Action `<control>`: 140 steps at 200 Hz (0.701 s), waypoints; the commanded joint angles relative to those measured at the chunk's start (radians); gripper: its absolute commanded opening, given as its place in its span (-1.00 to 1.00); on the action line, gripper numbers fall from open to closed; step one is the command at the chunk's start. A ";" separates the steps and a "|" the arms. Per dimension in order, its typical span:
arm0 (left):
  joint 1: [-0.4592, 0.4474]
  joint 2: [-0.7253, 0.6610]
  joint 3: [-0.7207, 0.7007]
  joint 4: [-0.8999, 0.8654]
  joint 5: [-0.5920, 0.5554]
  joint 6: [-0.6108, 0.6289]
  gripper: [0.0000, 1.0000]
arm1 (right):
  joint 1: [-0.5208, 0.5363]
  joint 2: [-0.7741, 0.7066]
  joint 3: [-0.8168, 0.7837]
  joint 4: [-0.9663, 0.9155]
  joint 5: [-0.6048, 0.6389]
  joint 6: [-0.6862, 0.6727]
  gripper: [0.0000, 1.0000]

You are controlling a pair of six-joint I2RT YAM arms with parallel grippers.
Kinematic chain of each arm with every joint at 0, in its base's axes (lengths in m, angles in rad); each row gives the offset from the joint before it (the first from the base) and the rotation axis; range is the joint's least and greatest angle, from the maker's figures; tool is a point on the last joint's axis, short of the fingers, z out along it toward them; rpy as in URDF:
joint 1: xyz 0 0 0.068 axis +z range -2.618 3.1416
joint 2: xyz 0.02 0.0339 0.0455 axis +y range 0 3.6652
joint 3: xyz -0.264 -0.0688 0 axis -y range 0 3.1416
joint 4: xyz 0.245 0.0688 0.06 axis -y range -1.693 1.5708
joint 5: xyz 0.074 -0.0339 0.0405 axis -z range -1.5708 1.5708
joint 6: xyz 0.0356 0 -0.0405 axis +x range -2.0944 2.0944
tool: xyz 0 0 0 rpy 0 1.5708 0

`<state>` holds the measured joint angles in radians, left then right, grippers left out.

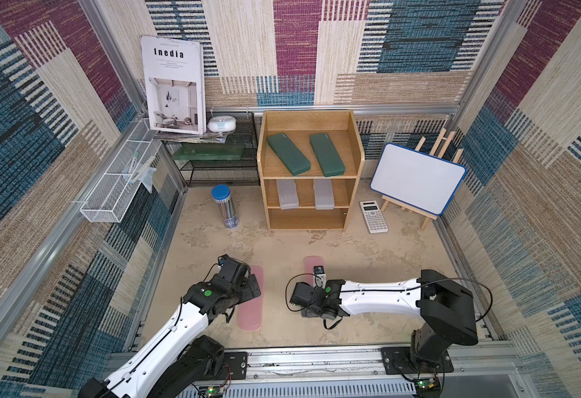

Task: Place the pencil cases on the shelf according to color
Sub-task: Pick up the pencil case from the center of the board.

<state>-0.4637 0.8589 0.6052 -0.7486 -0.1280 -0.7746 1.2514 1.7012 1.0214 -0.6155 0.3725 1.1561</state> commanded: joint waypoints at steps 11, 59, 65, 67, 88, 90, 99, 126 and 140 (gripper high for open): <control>0.000 -0.003 -0.010 0.018 0.005 0.011 0.98 | 0.000 -0.056 0.013 -0.010 0.026 -0.027 0.67; 0.000 0.009 -0.020 0.034 0.011 0.011 0.98 | -0.015 -0.098 0.027 -0.041 0.038 -0.053 0.23; 0.001 0.010 -0.021 0.039 0.013 0.011 0.98 | -0.019 -0.097 0.022 -0.029 0.029 -0.060 0.06; 0.001 0.011 -0.021 0.042 0.014 0.012 0.98 | -0.021 -0.097 0.021 -0.023 0.027 -0.061 0.01; 0.000 0.014 -0.027 0.049 0.020 0.011 0.98 | -0.030 -0.079 0.016 0.020 0.006 -0.079 -0.30; 0.001 0.013 -0.028 0.050 0.022 0.010 0.98 | -0.030 -0.077 0.016 0.023 0.004 -0.080 -0.32; 0.001 0.014 -0.030 0.051 0.024 0.010 0.98 | -0.033 -0.063 0.014 0.038 -0.004 -0.085 -0.37; 0.001 0.011 -0.038 0.051 0.025 0.008 0.98 | -0.040 -0.016 0.006 0.080 -0.024 -0.092 -0.44; 0.001 0.008 -0.042 0.051 0.027 0.007 0.99 | -0.041 0.011 -0.009 0.120 -0.041 -0.096 -0.44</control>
<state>-0.4633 0.8703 0.5701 -0.7109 -0.1062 -0.7712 1.2137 1.6814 1.0267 -0.5587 0.3599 1.0767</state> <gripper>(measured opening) 0.991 0.281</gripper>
